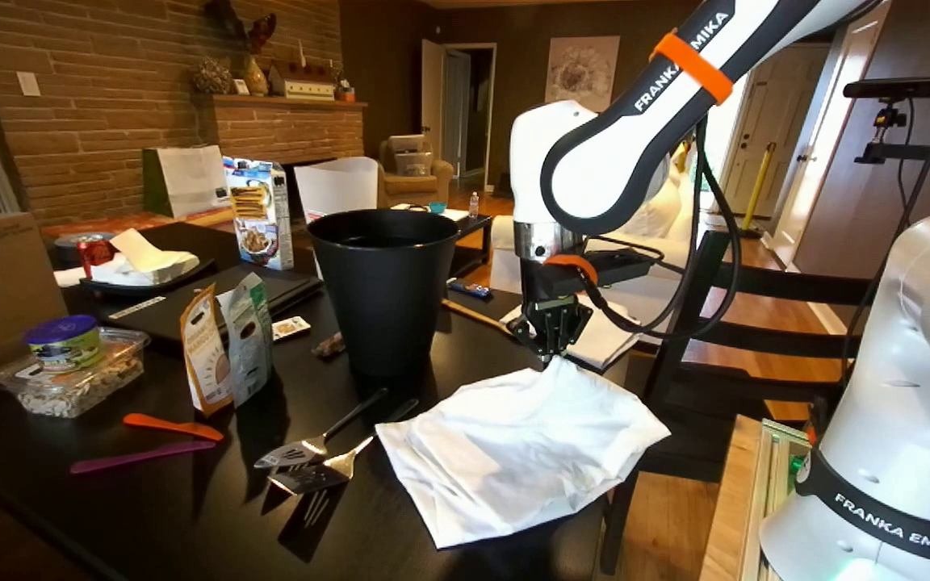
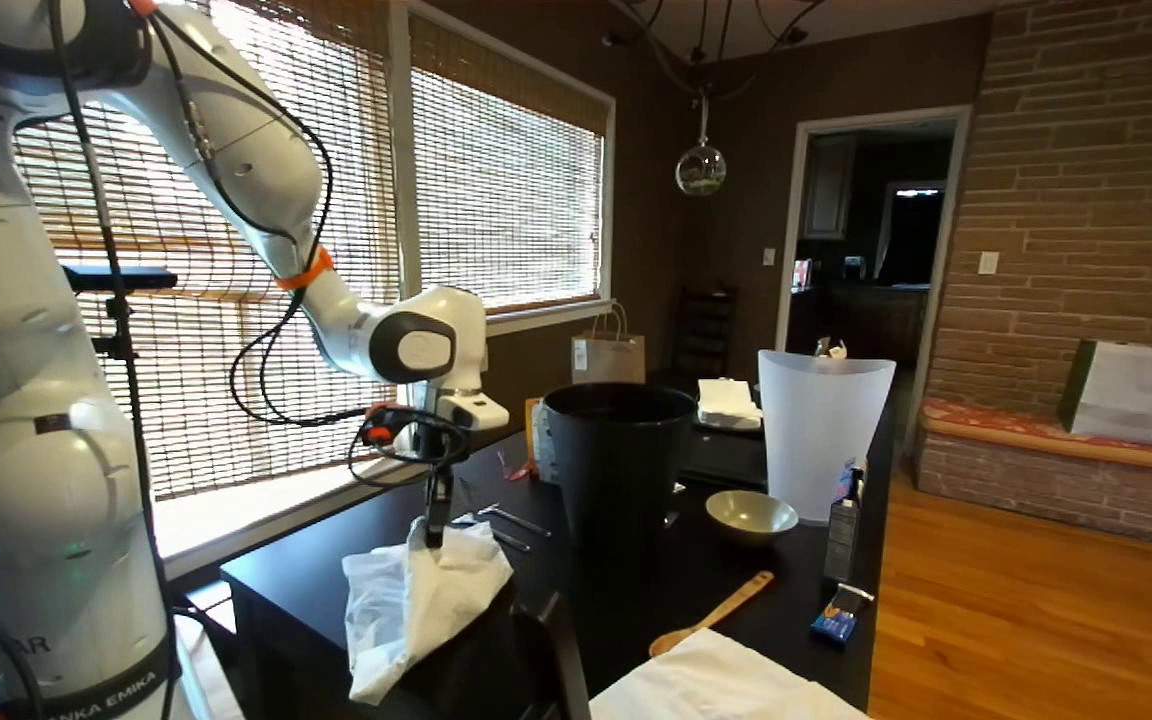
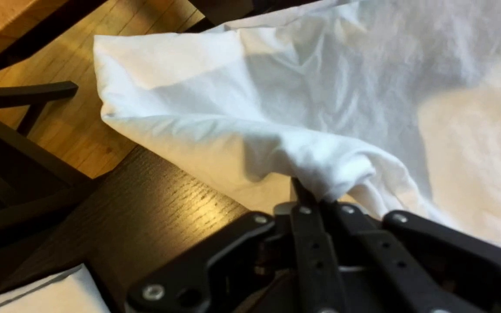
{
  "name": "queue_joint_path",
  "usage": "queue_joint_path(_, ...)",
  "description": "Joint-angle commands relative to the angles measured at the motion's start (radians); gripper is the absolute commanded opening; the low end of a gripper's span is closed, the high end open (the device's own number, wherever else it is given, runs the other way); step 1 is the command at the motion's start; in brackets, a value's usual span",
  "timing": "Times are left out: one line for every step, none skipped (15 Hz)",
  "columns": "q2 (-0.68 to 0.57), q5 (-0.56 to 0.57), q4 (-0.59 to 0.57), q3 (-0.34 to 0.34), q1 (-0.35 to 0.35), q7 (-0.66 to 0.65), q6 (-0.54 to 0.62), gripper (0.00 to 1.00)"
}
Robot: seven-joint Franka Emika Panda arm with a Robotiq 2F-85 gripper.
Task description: Fold the towel to the left on the table
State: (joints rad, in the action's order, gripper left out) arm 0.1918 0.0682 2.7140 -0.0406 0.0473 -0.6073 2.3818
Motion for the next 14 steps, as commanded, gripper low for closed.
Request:
queue_joint_path(0.033,-0.033,0.006,0.020,-0.048,0.050,0.011,0.01)
queue_joint_path(0.018,-0.012,-0.010,0.020,-0.064,0.042,0.038,0.01)
queue_joint_path(0.007,-0.006,-0.023,0.018,-0.075,0.049,0.061,0.01)
queue_joint_path(-0.013,0.005,-0.049,0.016,-0.089,0.054,0.088,0.01)
queue_joint_path(-0.029,0.019,-0.070,0.018,-0.103,0.055,0.116,0.01)
queue_joint_path(-0.049,0.024,-0.093,0.018,-0.112,0.064,0.143,0.01)
queue_joint_path(-0.064,0.034,-0.111,0.019,-0.122,0.068,0.172,0.01)
queue_joint_path(-0.084,0.044,-0.131,0.021,-0.130,0.067,0.198,0.01)
queue_joint_path(-0.103,0.050,-0.149,0.020,-0.135,0.071,0.221,0.01)
queue_joint_path(-0.127,0.060,-0.170,0.019,-0.139,0.071,0.245,0.01)
queue_joint_path(-0.145,0.066,-0.185,0.016,-0.139,0.071,0.265,0.01)
queue_joint_path(-0.167,0.082,-0.205,0.013,-0.141,0.064,0.282,0.01)
queue_joint_path(-0.185,0.091,-0.224,0.007,-0.141,0.065,0.294,0.01)
queue_joint_path(-0.201,0.109,-0.241,0.000,-0.142,0.056,0.308,0.01)
